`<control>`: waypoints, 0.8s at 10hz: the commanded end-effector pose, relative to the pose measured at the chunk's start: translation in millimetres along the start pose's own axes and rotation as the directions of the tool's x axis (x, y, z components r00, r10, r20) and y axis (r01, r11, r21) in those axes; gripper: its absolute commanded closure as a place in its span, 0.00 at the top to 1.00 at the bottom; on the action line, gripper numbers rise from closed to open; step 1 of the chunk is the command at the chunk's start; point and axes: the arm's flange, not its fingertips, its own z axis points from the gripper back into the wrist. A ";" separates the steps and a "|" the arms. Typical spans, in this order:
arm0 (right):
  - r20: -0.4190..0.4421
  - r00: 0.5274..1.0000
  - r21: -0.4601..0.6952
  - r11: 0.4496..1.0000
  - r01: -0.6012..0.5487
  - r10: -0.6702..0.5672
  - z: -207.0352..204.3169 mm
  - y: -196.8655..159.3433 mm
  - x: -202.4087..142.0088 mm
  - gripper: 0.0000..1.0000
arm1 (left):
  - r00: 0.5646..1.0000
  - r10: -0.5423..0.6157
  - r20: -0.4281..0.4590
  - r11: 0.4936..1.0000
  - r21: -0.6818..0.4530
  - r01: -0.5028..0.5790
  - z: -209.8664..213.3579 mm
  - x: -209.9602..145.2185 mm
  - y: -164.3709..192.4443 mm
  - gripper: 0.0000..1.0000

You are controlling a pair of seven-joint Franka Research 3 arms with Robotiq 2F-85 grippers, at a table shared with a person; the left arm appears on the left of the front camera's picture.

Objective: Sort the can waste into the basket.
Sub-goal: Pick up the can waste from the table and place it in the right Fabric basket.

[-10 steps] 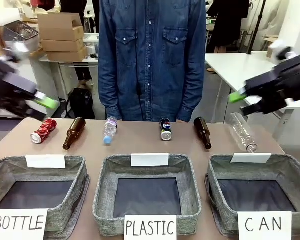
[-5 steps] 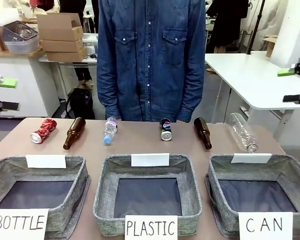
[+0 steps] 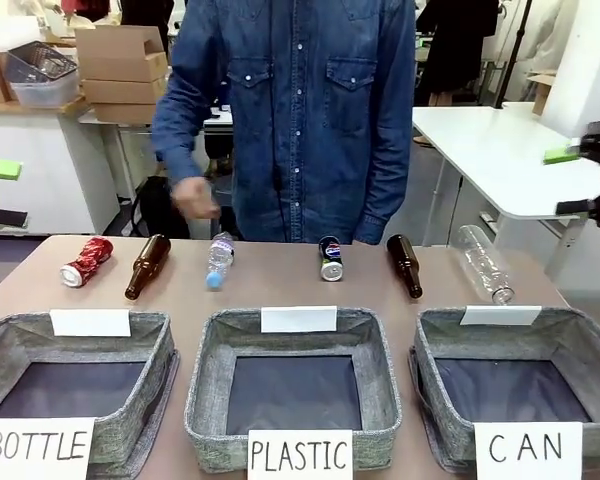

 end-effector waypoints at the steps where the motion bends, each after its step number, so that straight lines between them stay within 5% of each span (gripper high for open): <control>1: -0.020 0.995 -0.249 0.964 -0.096 0.094 -47.0 39.3 11.5 1.00 | 1.000 -0.001 0.011 1.000 -0.017 0.001 -1.0 4.4 -3.1 1.00; 4: -0.149 0.965 -0.437 0.861 -0.259 0.215 -153.5 77.1 27.0 1.00 | 1.000 -0.001 0.011 1.000 -0.017 0.001 -1.0 4.4 -3.1 1.00; 6: -0.342 0.911 -0.446 0.813 -0.375 0.232 -246.8 81.6 15.7 1.00 | 1.000 -0.001 0.011 1.000 -0.017 0.001 -1.0 4.4 -3.1 1.00; 7: -0.357 0.903 -0.489 0.776 -0.398 0.238 -275.1 78.7 8.3 1.00 | 1.000 -0.001 0.011 1.000 -0.017 0.001 -1.0 4.4 -3.1 1.00; 8: -0.365 0.908 -0.442 0.820 -0.365 0.208 -271.7 76.4 12.2 1.00 | 1.000 -0.001 0.011 1.000 -0.017 0.001 -1.0 4.4 -3.1 1.00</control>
